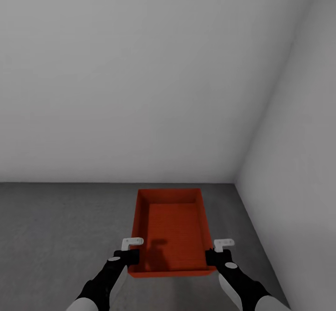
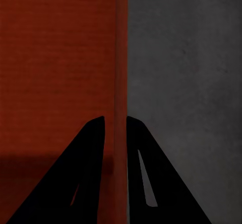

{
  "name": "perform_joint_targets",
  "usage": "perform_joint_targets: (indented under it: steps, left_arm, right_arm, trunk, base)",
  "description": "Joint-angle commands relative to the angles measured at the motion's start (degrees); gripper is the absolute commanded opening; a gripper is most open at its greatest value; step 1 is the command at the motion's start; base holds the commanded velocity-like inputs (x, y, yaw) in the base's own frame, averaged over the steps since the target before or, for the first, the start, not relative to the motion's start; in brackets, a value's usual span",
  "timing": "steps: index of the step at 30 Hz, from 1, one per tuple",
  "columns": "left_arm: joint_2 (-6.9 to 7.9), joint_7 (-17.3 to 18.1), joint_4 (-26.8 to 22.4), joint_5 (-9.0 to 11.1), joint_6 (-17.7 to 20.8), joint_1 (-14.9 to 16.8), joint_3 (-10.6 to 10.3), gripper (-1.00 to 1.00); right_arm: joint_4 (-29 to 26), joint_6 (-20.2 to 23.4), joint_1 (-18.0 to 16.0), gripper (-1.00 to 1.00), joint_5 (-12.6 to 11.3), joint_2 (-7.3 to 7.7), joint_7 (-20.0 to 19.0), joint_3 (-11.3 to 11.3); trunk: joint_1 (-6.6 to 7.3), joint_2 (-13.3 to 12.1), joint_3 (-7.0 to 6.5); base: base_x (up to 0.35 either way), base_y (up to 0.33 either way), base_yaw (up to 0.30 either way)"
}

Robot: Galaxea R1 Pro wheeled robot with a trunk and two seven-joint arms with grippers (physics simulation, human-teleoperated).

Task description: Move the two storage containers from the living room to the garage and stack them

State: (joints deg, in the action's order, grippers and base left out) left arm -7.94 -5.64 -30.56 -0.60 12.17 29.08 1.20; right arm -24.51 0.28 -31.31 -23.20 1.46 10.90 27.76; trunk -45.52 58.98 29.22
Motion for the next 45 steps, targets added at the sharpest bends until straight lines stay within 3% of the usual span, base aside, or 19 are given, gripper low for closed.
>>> perform_joint_targets:
  steps: [1, 6, 45]
  left_arm:
    - [0.03, -0.43, -0.29, -0.45, -0.74, 0.02, 0.1, -1.0]
    - [0.03, -0.43, -0.29, -0.45, -0.74, 0.02, 0.11, -1.0]
    - [0.03, -0.43, -0.29, -0.45, -0.83, 0.02, 0.03, -1.0]
  right_arm:
    - [2.18, -0.02, -0.07, -1.0, -1.06, 1.33, 0.41, -1.04]
    - [2.18, -0.02, -0.07, -1.0, -1.06, 1.33, 0.41, -1.04]
    - [2.18, -0.02, -0.07, -1.0, -1.06, 1.41, 0.37, -1.04]
  trunk:
    - [-0.03, 0.04, 0.06]
    - [-0.03, 0.04, 0.06]
    - [-0.03, 0.04, 0.06]
  base:
    - [0.26, 0.086, 0.0]
    - [0.247, 0.063, 0.0]
    - [0.001, 0.0, 0.0]
